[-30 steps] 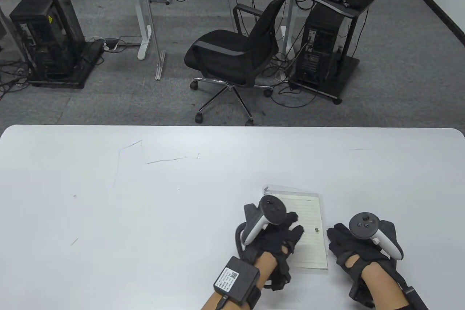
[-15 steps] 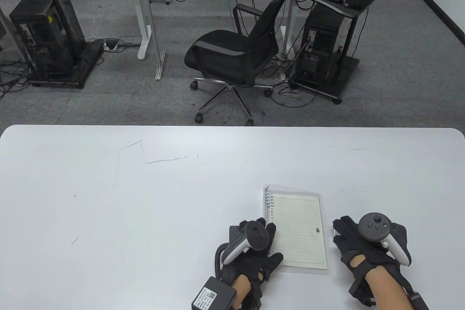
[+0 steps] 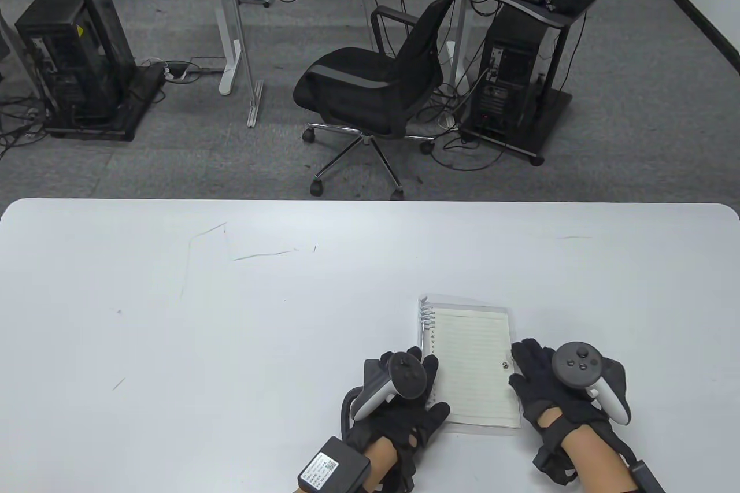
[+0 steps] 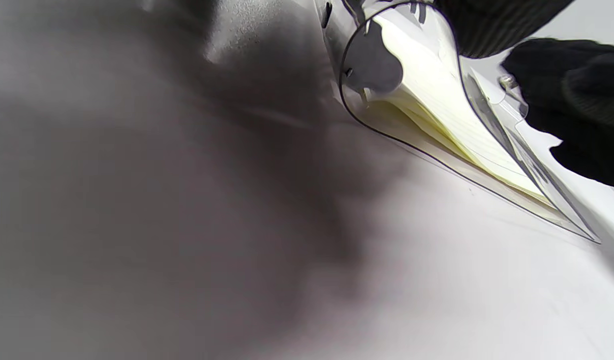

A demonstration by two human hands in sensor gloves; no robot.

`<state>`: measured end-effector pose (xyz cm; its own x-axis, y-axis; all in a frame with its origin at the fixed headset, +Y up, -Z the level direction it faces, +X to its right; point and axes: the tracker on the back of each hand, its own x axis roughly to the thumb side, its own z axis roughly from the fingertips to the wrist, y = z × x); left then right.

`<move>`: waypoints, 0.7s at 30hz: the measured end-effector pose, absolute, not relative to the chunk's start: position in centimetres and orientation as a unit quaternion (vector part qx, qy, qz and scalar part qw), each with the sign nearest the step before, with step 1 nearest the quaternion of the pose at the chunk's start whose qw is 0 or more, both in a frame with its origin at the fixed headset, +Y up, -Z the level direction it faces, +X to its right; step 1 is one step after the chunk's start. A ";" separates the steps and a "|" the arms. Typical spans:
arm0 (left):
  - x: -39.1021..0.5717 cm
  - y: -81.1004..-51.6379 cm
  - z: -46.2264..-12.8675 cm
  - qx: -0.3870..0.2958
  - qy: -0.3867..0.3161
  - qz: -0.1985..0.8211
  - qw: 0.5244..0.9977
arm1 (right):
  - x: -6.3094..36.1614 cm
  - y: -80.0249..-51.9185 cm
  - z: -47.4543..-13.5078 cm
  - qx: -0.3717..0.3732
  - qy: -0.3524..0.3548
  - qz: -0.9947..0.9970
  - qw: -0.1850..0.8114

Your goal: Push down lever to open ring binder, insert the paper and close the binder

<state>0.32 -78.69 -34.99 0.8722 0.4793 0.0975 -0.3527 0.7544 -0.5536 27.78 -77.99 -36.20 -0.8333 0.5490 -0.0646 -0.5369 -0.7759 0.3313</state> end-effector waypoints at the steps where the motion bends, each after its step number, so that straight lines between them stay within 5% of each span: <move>1: 0.3 -78.7 -35.0 -0.270 -0.118 0.223 0.929 | 27.4 -78.2 -36.3 0.016 0.174 0.947 0.271; 16: 0.3 -78.6 -35.2 -0.276 -0.121 0.230 0.925 | 25.0 -77.8 -36.7 -0.021 0.163 0.977 0.137; 21: -2.2 -73.4 -36.2 -0.244 -0.122 0.270 0.923 | 26.3 -77.7 -37.0 -0.016 0.158 0.968 0.196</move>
<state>-2.20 -73.39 -36.19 0.8238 0.5591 0.0935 -0.4396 0.7343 -0.5173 26.28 -77.66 -37.04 -0.9229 0.3740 -0.0919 -0.3838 -0.8734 0.2997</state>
